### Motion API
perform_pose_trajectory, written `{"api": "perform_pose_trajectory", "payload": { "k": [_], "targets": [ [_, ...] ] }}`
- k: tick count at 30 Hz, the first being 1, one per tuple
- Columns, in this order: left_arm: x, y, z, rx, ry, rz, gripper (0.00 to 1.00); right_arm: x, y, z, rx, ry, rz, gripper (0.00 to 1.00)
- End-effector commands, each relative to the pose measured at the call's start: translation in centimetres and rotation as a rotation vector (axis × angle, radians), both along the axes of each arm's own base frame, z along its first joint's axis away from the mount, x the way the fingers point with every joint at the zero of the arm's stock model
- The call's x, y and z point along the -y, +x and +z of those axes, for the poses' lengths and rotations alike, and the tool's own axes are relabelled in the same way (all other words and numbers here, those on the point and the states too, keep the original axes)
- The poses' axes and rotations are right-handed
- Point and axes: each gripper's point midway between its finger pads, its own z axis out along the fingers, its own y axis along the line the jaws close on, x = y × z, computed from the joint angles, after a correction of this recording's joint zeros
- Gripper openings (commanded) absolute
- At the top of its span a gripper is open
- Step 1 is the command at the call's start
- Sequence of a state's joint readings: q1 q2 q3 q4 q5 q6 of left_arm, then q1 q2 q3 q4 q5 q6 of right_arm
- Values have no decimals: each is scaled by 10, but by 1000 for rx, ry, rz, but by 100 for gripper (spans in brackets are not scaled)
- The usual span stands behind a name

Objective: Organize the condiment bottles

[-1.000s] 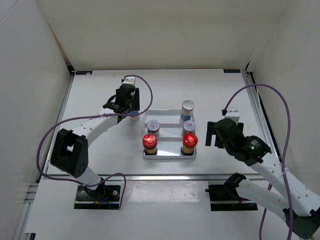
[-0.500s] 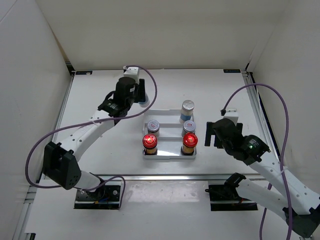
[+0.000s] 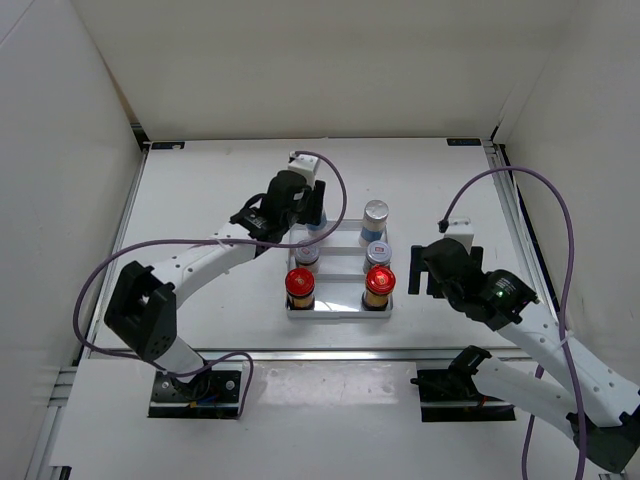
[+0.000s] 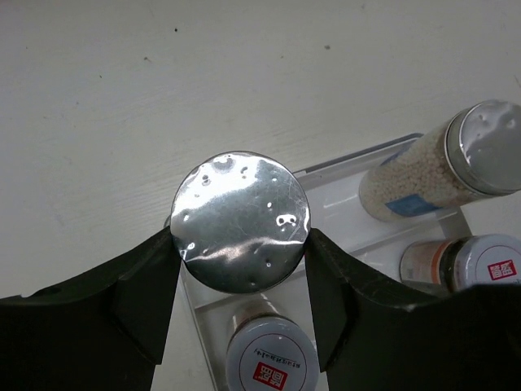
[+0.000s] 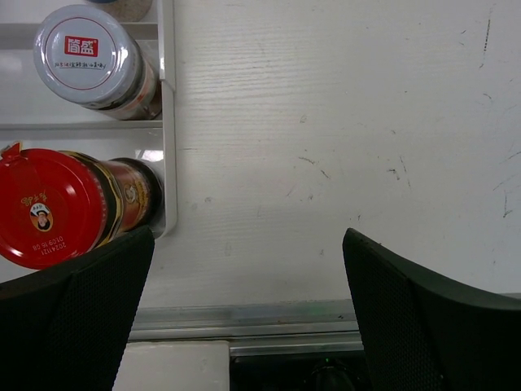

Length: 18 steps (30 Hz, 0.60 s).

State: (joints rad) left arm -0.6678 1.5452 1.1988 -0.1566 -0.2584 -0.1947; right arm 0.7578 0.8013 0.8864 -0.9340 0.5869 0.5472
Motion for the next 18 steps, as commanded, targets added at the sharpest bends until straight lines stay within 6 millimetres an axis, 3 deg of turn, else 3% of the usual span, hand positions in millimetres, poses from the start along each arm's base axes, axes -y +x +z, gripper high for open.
{"api": "perform_pose_trajectory", "payload": {
  "k": [1, 11, 15, 18],
  "targets": [
    [4, 8, 20, 84, -41, 20, 29, 2, 4, 9, 35, 7, -28, 100],
    [2, 8, -10, 54, 27, 44, 38, -1, 4, 6, 15, -7, -25, 100],
    [5, 5, -13, 34, 55, 31, 68, -1, 4, 6, 15, -7, -25, 100],
    [4, 6, -10, 37, 59, 40, 77, -2, 5, 5, 8, -13, -25, 100]
  ]
}}
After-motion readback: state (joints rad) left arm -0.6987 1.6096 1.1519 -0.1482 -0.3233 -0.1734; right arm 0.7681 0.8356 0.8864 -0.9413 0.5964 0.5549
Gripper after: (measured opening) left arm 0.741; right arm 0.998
